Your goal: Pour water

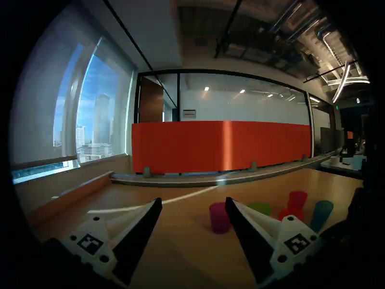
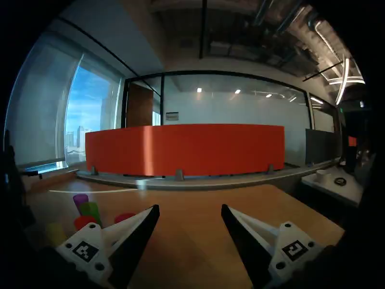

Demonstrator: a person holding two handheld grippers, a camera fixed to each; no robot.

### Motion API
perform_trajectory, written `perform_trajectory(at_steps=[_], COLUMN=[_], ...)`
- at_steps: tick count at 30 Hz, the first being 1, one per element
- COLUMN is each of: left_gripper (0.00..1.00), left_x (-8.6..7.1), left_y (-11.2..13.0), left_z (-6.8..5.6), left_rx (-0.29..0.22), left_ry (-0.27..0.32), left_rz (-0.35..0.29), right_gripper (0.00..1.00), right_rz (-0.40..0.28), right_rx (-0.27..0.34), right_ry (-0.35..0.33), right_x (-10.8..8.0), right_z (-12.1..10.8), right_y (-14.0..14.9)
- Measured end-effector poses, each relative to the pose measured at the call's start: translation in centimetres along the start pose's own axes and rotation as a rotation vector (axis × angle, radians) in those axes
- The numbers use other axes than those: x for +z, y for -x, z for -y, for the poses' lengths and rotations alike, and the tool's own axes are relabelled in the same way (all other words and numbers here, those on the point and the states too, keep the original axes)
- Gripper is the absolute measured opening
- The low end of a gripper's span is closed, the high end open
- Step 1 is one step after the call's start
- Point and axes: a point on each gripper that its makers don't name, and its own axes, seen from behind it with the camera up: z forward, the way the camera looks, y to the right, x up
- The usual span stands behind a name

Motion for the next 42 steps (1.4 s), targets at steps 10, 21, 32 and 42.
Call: perform_trajectory(at_steps=[10, 21, 32, 42], left_gripper=[0.97, 0.97, 0.97, 0.97], left_x=[0.5, 1.3, 1.7, 1.5], left_y=[-6.0, -11.1, -12.6, -13.4], left_z=[-0.6, -0.6, -1.6, -3.4], left_rx=[-0.031, -0.056, -0.049, -0.011], left_ry=[0.047, 0.098, 0.170, 0.290], left_rz=[0.003, 0.011, 0.018, 0.007], right_gripper=[1.00, 0.99, 0.99, 0.99], right_rz=[-0.005, 0.002, -0.010, -0.013], right_rx=[-0.015, -0.012, -0.059, -0.054], right_ry=[-0.021, -0.041, -0.075, -0.230], right_x=[0.7, 1.3, 1.5, 0.8], right_z=[0.2, 0.4, 1.3, 4.2], right_y=[-5.2, -9.2, -11.2, -12.7])
